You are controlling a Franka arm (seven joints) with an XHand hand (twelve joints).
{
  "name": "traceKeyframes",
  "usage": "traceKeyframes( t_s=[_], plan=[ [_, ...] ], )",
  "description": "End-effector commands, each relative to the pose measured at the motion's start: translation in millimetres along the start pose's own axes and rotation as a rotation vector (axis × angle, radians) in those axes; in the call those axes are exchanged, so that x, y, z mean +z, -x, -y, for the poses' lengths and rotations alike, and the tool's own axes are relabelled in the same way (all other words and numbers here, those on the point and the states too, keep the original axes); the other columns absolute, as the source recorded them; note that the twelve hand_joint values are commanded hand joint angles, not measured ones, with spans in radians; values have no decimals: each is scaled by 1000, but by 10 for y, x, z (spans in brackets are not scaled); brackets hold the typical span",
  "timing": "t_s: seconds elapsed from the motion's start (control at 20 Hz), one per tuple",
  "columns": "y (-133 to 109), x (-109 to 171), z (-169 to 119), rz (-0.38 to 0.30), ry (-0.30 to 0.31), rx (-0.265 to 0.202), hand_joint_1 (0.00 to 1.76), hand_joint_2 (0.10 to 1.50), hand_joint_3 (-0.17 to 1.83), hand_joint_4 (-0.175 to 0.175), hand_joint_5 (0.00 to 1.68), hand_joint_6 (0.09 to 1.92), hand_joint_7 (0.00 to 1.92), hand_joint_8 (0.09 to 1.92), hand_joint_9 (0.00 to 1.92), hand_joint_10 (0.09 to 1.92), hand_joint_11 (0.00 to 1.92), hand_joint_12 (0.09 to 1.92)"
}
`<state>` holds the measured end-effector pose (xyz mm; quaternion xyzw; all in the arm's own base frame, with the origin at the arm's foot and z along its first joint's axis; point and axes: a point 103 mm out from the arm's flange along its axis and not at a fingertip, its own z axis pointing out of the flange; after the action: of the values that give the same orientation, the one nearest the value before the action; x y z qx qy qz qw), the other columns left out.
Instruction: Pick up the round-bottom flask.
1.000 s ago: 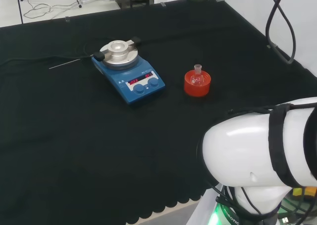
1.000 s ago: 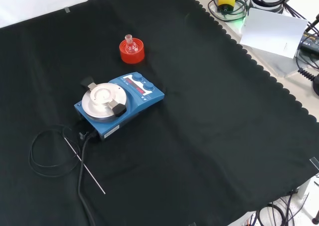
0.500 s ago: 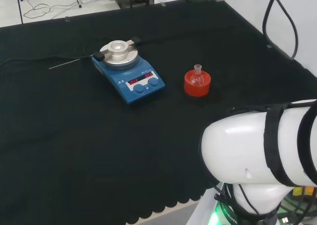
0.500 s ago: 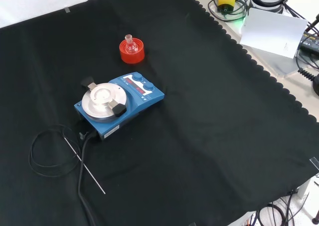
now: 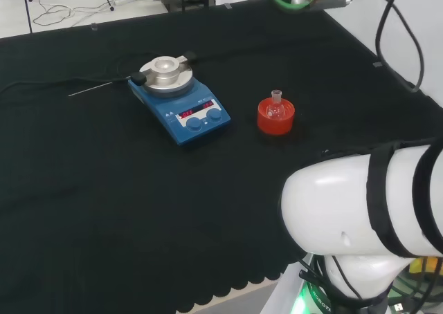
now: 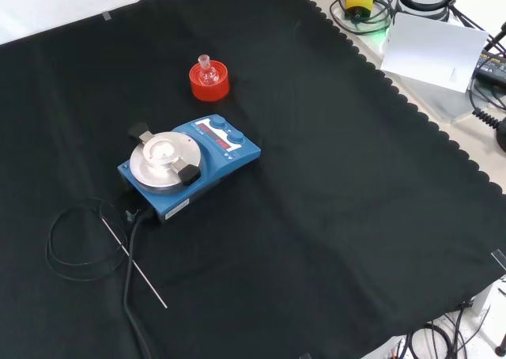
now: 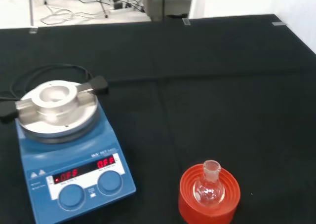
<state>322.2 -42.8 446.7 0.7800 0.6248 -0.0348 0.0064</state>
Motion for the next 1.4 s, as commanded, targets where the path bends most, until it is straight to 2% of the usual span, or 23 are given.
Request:
traceKeyframes(
  t_s=[0.05,0.4,0.65,1.05,1.2,1.4],
  plan=[
    [66,504,-304,19,-40,74,165,1246,319,17,393,325,92,530,205,641,0,1377],
    [293,802,-641,-18,-66,95,179,1251,308,14,402,323,102,531,217,643,1,1386],
    [485,1038,-779,-45,-78,116,207,1248,296,13,412,321,112,533,229,644,5,1392],
    [546,1521,-897,-83,-135,126,292,1217,270,15,445,329,145,544,264,648,32,1398],
    [566,1651,-947,-107,-132,122,361,1187,258,14,450,328,151,546,274,647,40,1398],
    [593,1884,-1027,-133,-153,129,656,1000,259,20,521,313,191,554,332,633,64,1399]
  ],
)
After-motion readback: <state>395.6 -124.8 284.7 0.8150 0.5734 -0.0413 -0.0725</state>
